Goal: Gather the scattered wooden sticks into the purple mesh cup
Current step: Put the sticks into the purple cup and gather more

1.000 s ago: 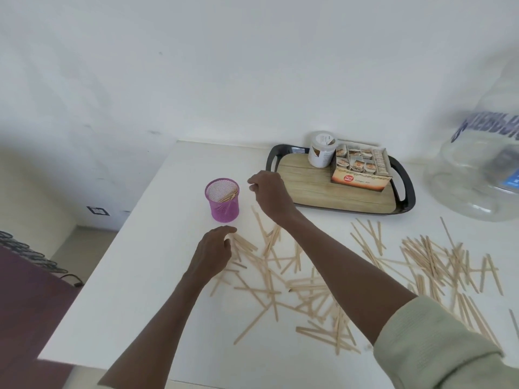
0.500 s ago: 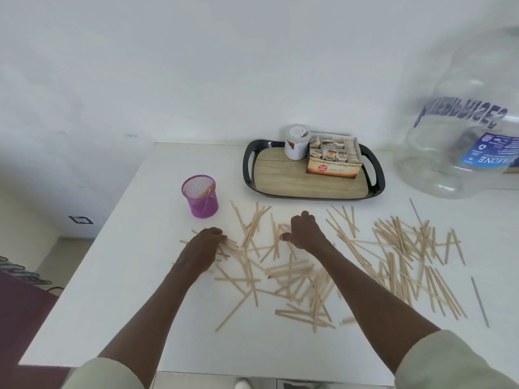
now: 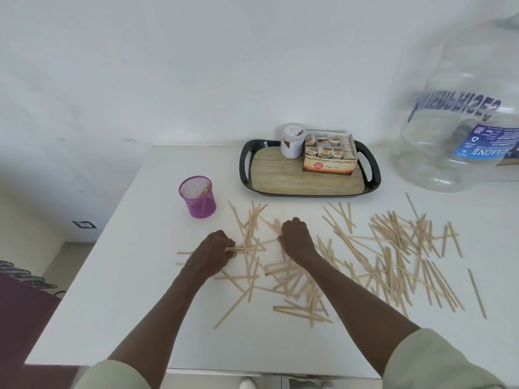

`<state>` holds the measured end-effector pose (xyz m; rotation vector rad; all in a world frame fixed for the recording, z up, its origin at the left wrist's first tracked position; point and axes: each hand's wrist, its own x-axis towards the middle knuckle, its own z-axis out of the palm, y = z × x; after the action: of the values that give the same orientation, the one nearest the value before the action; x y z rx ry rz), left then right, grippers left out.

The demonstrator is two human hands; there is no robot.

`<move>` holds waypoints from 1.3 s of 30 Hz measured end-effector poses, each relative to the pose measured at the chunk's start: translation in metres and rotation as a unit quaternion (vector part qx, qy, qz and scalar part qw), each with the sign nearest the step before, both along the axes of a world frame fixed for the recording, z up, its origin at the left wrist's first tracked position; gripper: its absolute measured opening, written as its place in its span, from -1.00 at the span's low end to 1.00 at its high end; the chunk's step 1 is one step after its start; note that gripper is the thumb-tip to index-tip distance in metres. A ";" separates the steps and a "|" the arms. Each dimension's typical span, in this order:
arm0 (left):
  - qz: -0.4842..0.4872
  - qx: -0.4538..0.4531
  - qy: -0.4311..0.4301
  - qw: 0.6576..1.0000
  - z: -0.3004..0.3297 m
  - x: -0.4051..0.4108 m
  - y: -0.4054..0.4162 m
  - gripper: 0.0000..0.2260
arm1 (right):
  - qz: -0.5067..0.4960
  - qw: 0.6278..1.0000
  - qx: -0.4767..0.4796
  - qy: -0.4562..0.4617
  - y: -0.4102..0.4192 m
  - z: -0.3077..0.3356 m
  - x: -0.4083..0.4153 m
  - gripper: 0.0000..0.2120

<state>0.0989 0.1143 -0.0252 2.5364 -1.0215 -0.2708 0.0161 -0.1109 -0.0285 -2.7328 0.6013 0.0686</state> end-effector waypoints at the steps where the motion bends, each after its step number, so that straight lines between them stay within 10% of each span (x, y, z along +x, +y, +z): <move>1: 0.002 -0.001 0.005 1.000 0.000 0.000 0.001 -0.89 | -0.006 1.000 0.009 -0.003 -0.003 0.000 0.000 -0.79; 22: 0.035 0.042 -0.039 0.998 0.011 -0.002 -0.020 -0.87 | -0.062 0.996 0.062 0.015 -0.021 0.022 -0.005 -0.90; 33: 0.111 -0.064 0.088 0.988 0.027 -0.006 -0.068 -0.69 | -0.164 0.953 0.249 -0.062 -0.046 0.053 -0.013 -0.61; 39: 0.212 -0.231 0.305 0.899 0.040 -0.023 -0.120 -0.77 | -0.218 0.884 0.387 -0.145 -0.035 0.065 -0.012 -0.81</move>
<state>0.0758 -0.0058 0.0145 1.9603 -0.2374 -0.5692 0.0042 -0.1462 0.0365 -1.7495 0.8552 -0.1730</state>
